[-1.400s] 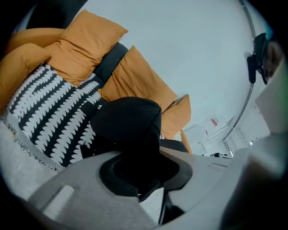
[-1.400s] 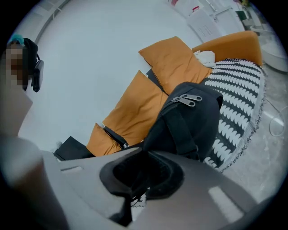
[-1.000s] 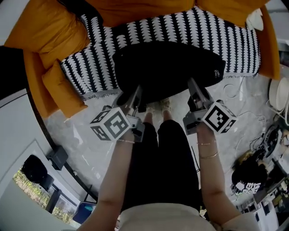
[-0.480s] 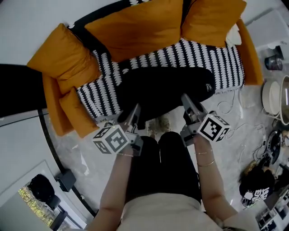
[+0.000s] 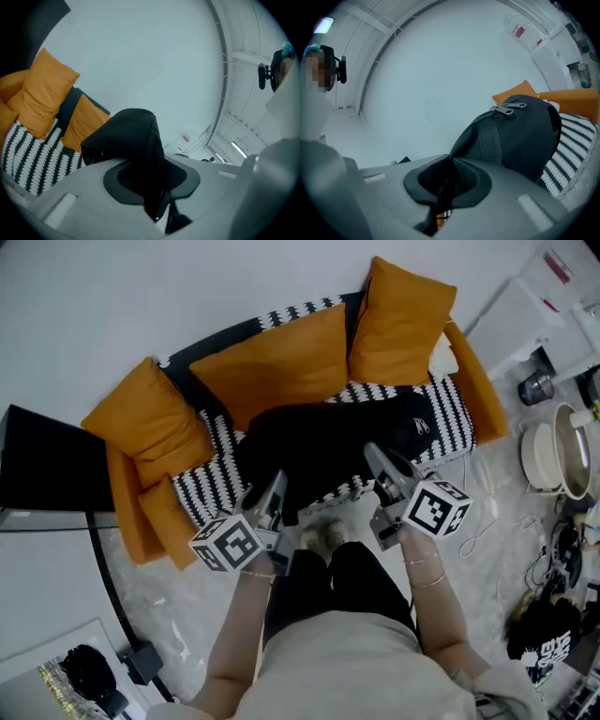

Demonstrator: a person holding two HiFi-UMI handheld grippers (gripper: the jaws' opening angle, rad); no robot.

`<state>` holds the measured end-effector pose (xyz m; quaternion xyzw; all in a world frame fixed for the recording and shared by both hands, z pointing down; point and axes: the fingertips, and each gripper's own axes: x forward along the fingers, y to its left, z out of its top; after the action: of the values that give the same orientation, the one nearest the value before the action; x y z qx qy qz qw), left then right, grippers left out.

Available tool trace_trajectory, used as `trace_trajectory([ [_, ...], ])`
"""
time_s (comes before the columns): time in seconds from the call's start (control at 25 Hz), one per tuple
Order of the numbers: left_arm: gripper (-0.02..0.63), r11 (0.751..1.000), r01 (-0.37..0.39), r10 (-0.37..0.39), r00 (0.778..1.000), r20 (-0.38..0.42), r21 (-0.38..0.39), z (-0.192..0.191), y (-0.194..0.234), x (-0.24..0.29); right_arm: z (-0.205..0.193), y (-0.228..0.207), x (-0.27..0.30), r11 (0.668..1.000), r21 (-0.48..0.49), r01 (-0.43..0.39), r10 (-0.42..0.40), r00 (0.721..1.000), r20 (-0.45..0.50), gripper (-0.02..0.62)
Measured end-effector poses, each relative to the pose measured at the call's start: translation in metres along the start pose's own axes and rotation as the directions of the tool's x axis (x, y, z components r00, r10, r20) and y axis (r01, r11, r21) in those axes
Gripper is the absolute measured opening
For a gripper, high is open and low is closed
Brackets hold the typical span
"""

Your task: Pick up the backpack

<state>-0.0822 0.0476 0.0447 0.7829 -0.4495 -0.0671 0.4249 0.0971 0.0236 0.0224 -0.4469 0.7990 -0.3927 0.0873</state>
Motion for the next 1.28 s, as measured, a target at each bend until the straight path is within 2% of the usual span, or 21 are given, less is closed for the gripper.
trace_trajectory([
  [0.16,0.092,0.995,0.056,-0.059,0.997,0.039,0.079,0.024,-0.042,-0.013,0.030,0.032,-0.019,0.998,-0.047,-0.048,0.050,0.997,0.057,0.017],
  [0.36,0.095,0.976,0.119,-0.135,0.987,0.081,0.181,0.059,-0.079,-0.022,0.062,0.067,-0.031,0.987,-0.120,-0.105,0.118,0.988,0.104,0.017],
  [0.6,0.097,0.954,0.147,-0.187,0.973,0.134,0.259,0.085,-0.109,-0.045,0.079,0.107,-0.044,0.974,-0.184,-0.130,0.165,0.967,0.192,0.017],
  [0.84,0.098,0.928,0.195,-0.252,0.956,0.153,0.316,0.103,-0.131,-0.049,0.102,0.125,-0.048,0.956,-0.240,-0.166,0.219,0.952,0.214,0.017],
  [1.28,0.100,0.901,0.179,-0.262,0.950,0.167,0.395,0.113,-0.147,-0.055,0.110,0.135,-0.051,0.947,-0.259,-0.189,0.251,0.940,0.231,0.017],
])
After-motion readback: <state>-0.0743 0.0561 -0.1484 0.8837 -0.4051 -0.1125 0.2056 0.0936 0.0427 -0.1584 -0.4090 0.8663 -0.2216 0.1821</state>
